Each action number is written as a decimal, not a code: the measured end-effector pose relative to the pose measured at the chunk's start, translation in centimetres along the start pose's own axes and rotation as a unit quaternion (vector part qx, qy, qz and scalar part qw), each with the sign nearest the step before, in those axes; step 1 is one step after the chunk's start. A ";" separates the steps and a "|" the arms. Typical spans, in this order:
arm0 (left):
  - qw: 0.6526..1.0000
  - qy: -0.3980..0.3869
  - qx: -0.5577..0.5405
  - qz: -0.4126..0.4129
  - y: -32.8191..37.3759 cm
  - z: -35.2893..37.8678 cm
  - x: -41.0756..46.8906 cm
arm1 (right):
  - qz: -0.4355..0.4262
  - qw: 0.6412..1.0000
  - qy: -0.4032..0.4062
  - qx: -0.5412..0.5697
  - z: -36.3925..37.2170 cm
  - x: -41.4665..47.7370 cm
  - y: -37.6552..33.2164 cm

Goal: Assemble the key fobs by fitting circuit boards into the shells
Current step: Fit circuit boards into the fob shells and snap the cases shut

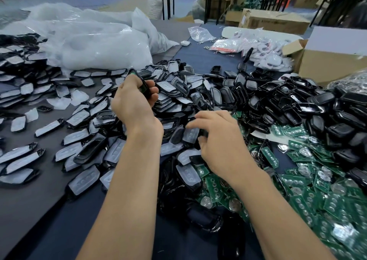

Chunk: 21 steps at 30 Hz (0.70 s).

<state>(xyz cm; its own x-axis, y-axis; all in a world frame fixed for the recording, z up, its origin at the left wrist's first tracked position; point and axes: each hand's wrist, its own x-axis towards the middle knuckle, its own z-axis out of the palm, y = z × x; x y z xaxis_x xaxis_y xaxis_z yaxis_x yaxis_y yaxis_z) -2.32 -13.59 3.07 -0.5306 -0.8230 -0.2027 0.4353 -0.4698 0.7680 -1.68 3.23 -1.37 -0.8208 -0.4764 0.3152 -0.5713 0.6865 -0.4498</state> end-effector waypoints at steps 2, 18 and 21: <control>1.000 0.000 -0.002 -0.003 0.0 0.0 0.0 | -0.009 0.999 -0.040 -0.036 0.5 0.1 0.0; 0.987 -0.129 0.077 -0.050 -1.1 0.4 -0.9 | 0.122 0.903 0.091 0.401 -3.6 -0.2 0.4; 0.963 -0.214 0.149 -0.064 -1.8 0.6 -1.8 | 0.148 0.872 0.081 0.460 -5.1 -0.6 1.5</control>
<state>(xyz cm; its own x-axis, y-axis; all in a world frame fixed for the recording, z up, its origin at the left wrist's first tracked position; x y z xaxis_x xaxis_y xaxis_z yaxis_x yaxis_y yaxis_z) -2.64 -11.06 2.39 -0.8451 -0.5275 -0.0867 0.1525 -0.3933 0.9067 -2.00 7.33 2.04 -0.9640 -0.2184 0.1518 -0.1556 0.0005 -0.9878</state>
